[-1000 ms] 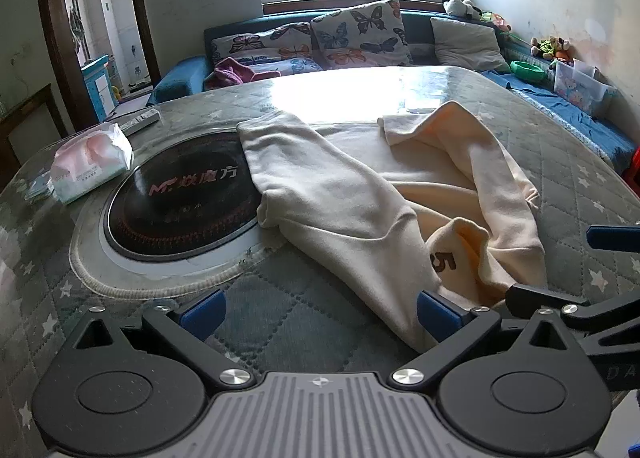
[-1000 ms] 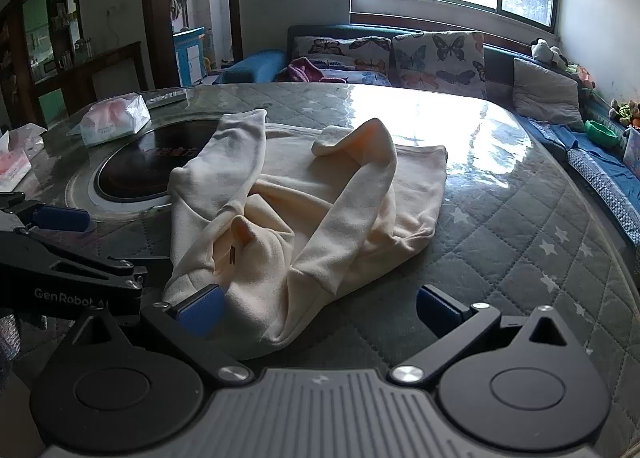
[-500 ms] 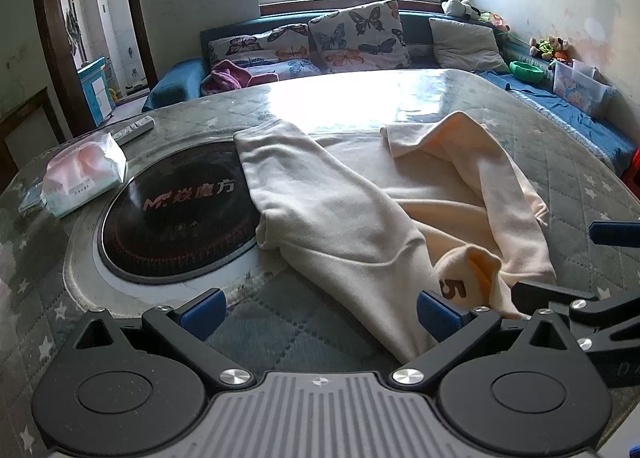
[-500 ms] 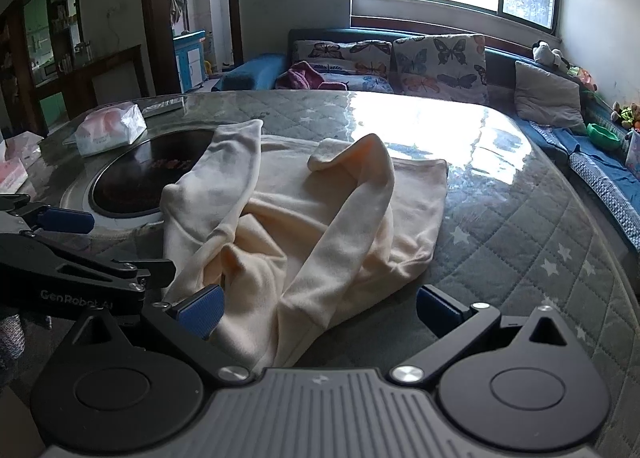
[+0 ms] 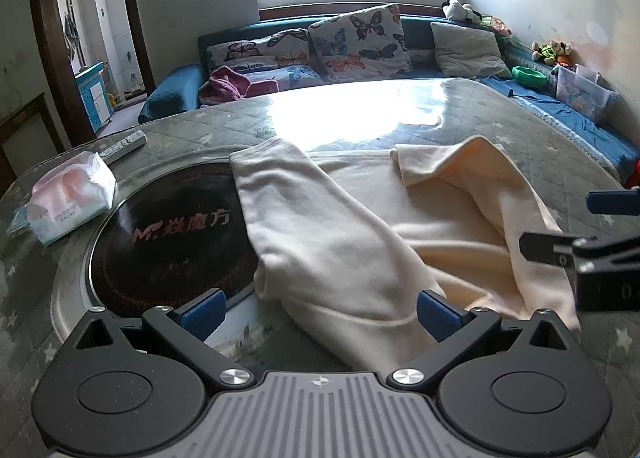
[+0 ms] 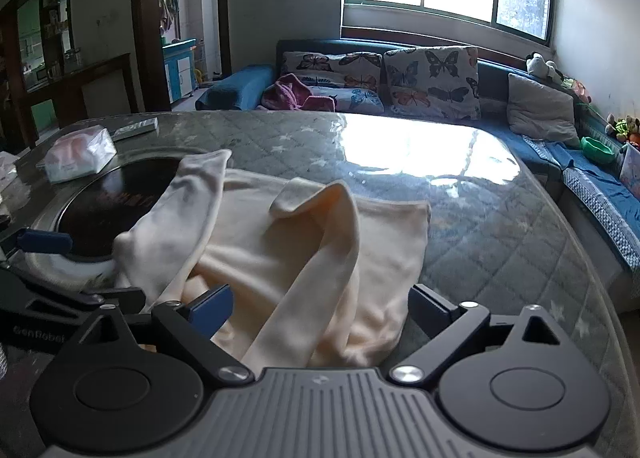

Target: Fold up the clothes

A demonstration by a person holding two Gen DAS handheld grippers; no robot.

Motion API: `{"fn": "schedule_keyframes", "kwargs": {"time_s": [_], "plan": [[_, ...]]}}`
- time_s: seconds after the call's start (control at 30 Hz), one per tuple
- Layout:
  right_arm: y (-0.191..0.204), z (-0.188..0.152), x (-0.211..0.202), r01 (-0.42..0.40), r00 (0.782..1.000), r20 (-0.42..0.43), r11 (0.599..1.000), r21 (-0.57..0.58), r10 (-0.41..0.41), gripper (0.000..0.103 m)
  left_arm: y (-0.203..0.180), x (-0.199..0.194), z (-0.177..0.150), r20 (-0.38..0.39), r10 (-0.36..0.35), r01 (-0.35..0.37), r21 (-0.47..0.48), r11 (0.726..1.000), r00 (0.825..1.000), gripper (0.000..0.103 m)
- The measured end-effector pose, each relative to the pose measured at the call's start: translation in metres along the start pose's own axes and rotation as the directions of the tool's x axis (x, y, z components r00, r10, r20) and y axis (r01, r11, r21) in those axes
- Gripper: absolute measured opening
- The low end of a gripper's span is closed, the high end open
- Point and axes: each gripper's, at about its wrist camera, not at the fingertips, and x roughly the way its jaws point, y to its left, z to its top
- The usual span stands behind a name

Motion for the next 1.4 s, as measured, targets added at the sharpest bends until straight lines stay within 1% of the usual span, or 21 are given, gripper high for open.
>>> {"fn": "schedule_keyframes", "kwargs": {"time_s": [0.1,0.2,0.27,0.33,0.37,0.5,0.6,0.67,0.73,0.8,0.9,1.0,1.03,1.07,1.1,1.17,1.23,1.27,1.33,1.37,1.4], "plan": [[-0.005,0.011,0.015,0.009,1.000,-0.002,1.000,-0.010,-0.009,0.092,0.001,0.009,0.008,0.003,-0.004,0.004,-0.009,1.000,1.000,0.102],[-0.009,0.021,0.031,0.008,1.000,-0.002,1.000,-0.024,-0.008,0.086,0.003,0.018,0.016,0.008,-0.007,0.007,-0.019,1.000,1.000,0.098],[-0.013,0.028,0.042,0.004,1.000,-0.009,1.000,-0.024,-0.004,0.084,0.005,0.025,0.022,0.009,-0.009,0.009,-0.026,1.000,1.000,0.093],[-0.015,0.032,0.052,-0.008,1.000,-0.017,1.000,-0.024,0.007,0.078,0.008,0.034,0.029,0.006,-0.007,0.008,-0.035,0.999,1.000,0.087],[-0.016,0.034,0.057,-0.012,1.000,-0.021,1.000,-0.027,0.012,0.076,0.009,0.039,0.032,0.004,-0.008,0.009,-0.040,0.999,1.000,0.085],[-0.019,0.040,0.076,-0.025,0.999,-0.035,0.999,-0.028,0.024,0.060,0.014,0.059,0.047,-0.004,-0.015,0.015,-0.065,0.998,1.000,0.078],[-0.024,0.044,0.085,-0.034,0.998,-0.044,0.999,-0.016,0.034,0.053,0.018,0.074,0.058,-0.005,-0.014,0.014,-0.090,0.996,1.000,0.077],[-0.027,0.045,0.090,-0.039,0.998,-0.045,0.999,-0.010,0.038,0.046,0.019,0.083,0.064,-0.003,-0.007,0.006,-0.100,0.995,1.000,0.077],[-0.030,0.045,0.094,-0.047,0.998,-0.048,0.999,-0.005,0.046,0.035,0.019,0.092,0.071,0.000,0.007,-0.006,-0.106,0.994,1.000,0.077],[-0.033,0.045,0.096,-0.042,0.998,-0.047,0.999,-0.004,0.041,0.032,0.019,0.100,0.077,-0.003,0.026,-0.026,-0.118,0.993,1.000,0.079],[-0.038,0.045,0.097,-0.039,0.998,-0.040,0.999,0.003,0.039,0.021,0.018,0.112,0.083,-0.010,0.030,-0.031,-0.127,0.991,1.000,0.078],[-0.042,0.045,0.096,-0.035,0.999,-0.032,0.999,0.002,0.035,0.014,0.015,0.122,0.084,-0.022,0.033,-0.035,-0.116,0.993,0.999,0.076],[-0.043,0.045,0.095,-0.033,0.999,-0.029,0.999,0.001,0.033,0.013,0.015,0.125,0.084,-0.027,0.032,-0.035,-0.111,0.993,0.999,0.072],[-0.044,0.045,0.094,-0.029,0.999,-0.026,1.000,0.000,0.029,0.013,0.015,0.127,0.083,-0.033,0.030,-0.034,-0.107,0.994,0.999,0.070],[-0.045,0.046,0.094,-0.026,0.999,-0.023,1.000,-0.001,0.026,0.012,0.015,0.128,0.083,-0.030,0.027,-0.030,-0.107,0.994,0.999,0.068],[-0.047,0.046,0.094,-0.024,0.999,-0.021,1.000,0.003,0.024,0.012,0.016,0.129,0.081,-0.018,0.020,-0.022,-0.109,0.994,1.000,0.059],[-0.048,0.045,0.095,-0.026,0.999,-0.025,1.000,0.006,0.026,0.012,0.017,0.129,0.082,-0.011,0.020,-0.021,-0.104,0.994,1.000,0.048],[-0.048,0.045,0.095,-0.029,0.999,-0.027,1.000,0.008,0.029,0.012,0.017,0.129,0.082,-0.009,0.023,-0.024,-0.100,0.995,1.000,0.044],[-0.047,0.044,0.097,-0.034,0.999,-0.032,0.999,0.009,0.034,0.012,0.019,0.129,0.083,-0.006,0.023,-0.024,-0.098,0.995,1.000,0.028],[-0.047,0.044,0.097,-0.035,0.999,-0.032,0.999,0.011,0.036,0.012,0.020,0.128,0.083,-0.004,0.023,-0.024,-0.098,0.995,1.000,0.025],[-0.047,0.044,0.097,-0.035,0.999,-0.029,0.999,0.014,0.036,0.012,0.022,0.128,0.083,-0.004,0.021,-0.021,-0.103,0.994,1.000,0.019]]}}
